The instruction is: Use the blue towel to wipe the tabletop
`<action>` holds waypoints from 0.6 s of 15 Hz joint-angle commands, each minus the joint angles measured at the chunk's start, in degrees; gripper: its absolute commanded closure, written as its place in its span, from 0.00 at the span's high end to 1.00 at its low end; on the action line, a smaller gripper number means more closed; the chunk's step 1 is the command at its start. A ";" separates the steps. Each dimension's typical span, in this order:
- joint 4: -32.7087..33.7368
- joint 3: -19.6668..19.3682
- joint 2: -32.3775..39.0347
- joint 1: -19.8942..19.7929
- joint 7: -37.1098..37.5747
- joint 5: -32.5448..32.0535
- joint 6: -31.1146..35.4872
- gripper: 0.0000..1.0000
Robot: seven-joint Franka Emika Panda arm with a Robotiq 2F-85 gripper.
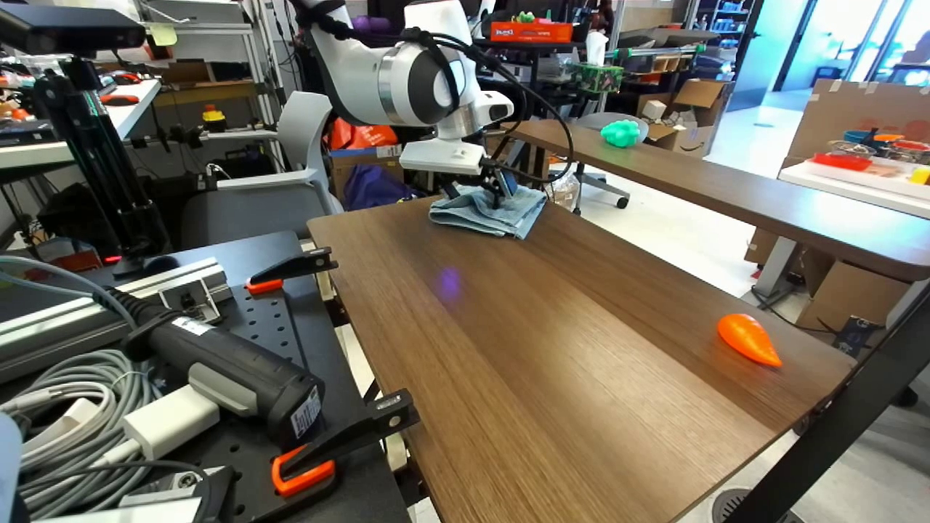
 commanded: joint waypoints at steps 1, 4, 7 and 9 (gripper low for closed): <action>-4.27 -0.28 -1.11 0.50 -0.95 -1.98 0.73 1.00; -10.29 1.13 -2.78 1.05 -4.41 -5.11 -0.01 1.00; -18.99 4.79 -9.15 -1.90 -9.33 -7.39 0.19 1.00; -24.75 7.77 -13.38 -5.15 -14.32 -8.77 -0.38 1.00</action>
